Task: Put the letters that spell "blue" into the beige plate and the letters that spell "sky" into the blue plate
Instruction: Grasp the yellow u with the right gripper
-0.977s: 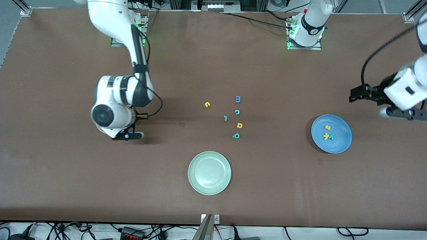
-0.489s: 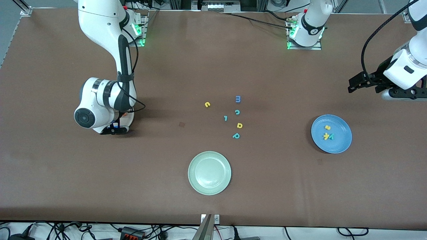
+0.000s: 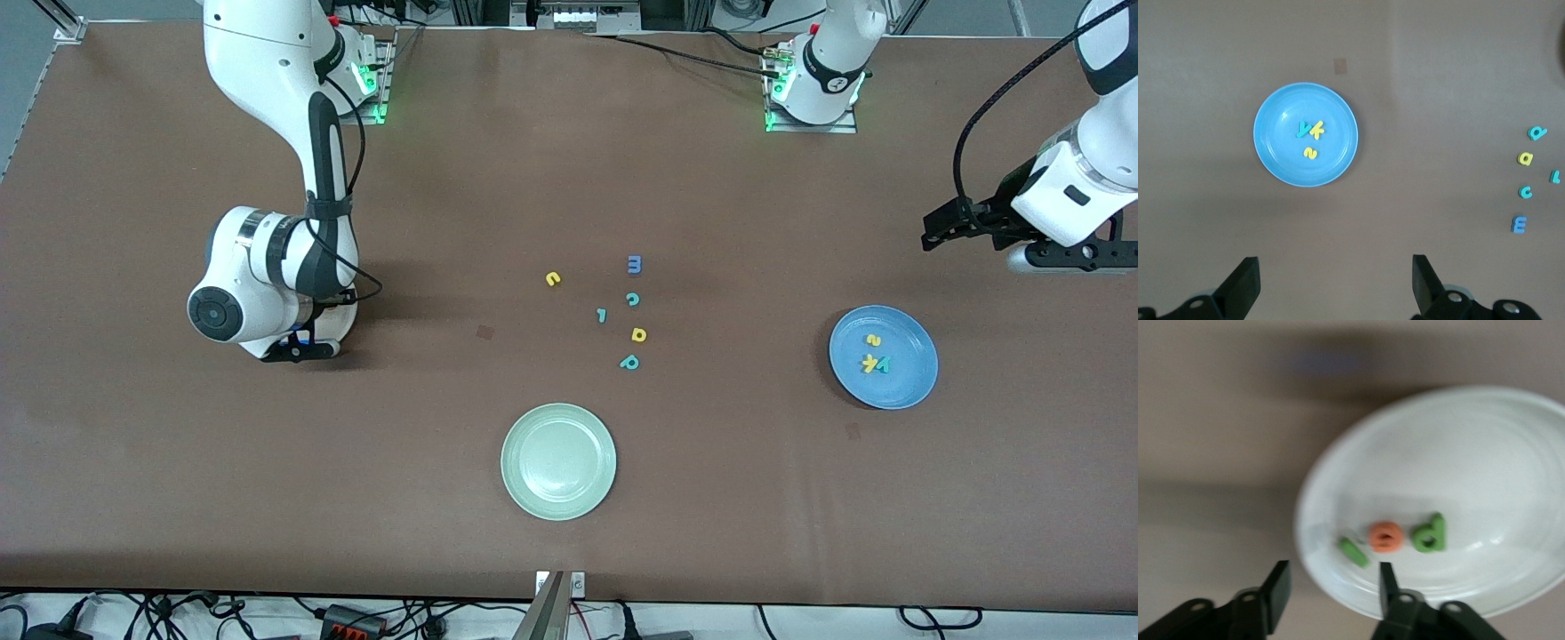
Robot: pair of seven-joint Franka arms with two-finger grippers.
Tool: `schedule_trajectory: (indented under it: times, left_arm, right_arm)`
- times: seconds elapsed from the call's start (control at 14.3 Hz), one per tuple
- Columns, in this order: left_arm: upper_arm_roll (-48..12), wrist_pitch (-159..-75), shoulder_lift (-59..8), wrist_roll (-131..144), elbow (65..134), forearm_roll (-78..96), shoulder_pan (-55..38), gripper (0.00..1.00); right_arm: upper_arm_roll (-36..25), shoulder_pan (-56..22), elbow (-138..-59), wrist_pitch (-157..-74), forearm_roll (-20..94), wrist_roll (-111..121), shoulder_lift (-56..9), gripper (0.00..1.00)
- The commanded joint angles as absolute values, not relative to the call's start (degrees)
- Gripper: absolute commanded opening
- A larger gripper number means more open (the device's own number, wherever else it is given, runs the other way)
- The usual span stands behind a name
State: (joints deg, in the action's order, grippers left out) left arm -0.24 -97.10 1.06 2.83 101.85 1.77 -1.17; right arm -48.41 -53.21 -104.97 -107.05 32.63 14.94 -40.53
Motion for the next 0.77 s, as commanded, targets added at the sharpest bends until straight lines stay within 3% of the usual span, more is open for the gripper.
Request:
schedule_trajectory:
  times: [0.0,0.42,0.7]
  left_arm:
    - [-1.84,-96.06,2.02,2.90,101.60,0.62,-1.23,1.00]
    - [-1.32,-95.54,3.25,2.37,100.81,0.70,-0.79,1.00]
    - [-0.97,-95.45,3.53,2.37,98.97,0.70,-0.79,1.00]
  right_arm:
    - [-48.25,-58.51,-101.17,-106.96,36.11,11.60,-39.90,1.00]
    - [-47.12,-71.34,-98.97,-114.06,41.92,3.46,-42.18,1.00]
    - [-40.80,-74.35,-98.96,-122.50,42.01,-0.17,-42.80,1.00]
